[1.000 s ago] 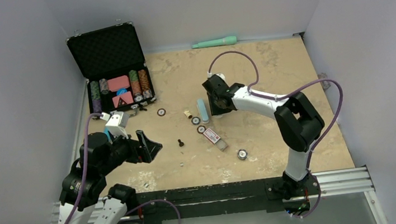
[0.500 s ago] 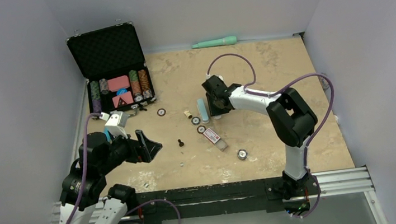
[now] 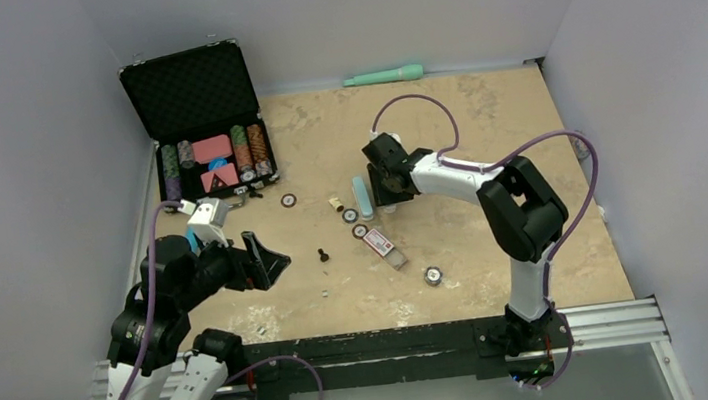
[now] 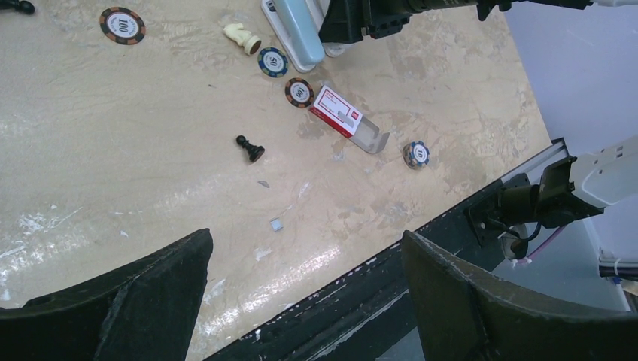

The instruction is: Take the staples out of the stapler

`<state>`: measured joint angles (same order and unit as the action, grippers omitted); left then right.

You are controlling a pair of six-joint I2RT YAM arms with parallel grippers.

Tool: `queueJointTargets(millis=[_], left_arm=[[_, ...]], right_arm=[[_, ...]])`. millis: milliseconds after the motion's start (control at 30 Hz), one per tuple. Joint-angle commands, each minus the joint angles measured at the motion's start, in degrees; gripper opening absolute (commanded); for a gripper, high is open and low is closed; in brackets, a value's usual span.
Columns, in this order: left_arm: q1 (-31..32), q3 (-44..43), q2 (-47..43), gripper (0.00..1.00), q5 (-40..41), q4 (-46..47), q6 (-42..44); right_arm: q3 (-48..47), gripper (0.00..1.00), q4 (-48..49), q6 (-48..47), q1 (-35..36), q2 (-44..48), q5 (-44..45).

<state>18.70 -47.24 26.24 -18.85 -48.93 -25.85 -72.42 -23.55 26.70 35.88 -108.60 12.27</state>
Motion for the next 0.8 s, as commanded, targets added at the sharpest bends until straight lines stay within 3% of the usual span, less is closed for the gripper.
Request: queueJointTargets(millis=[0,33,133,567,767], left_arm=[[-0.68,-0.84,0.39,0.99,-0.99,1.97,0.97],[-0.68,-0.84,0.44,0.99,-1.01,1.91,0.97],[-0.77,-0.88,0.39,0.99,-1.1,1.96,0.97],[-0.99,-0.84,0.48,0.99,-1.29,2.0,0.97],[-1.12,-0.93,0.22,0.99,-0.02,1.75,0.68]], right_arm=[[-2.57,0.53,0.21,-0.73,-0.22,1.37,1.66],[-2.63,0.59,0.06,-0.72,-0.25,1.51,1.89],[-2.83,0.65,-0.53,-0.81,-0.36,2.26,2.3],[-5.04,0.66,-8.8,-0.63,-0.01,13.09,4.87],[-7.34,0.66,-12.4,0.37,4.96,19.09,4.2]])
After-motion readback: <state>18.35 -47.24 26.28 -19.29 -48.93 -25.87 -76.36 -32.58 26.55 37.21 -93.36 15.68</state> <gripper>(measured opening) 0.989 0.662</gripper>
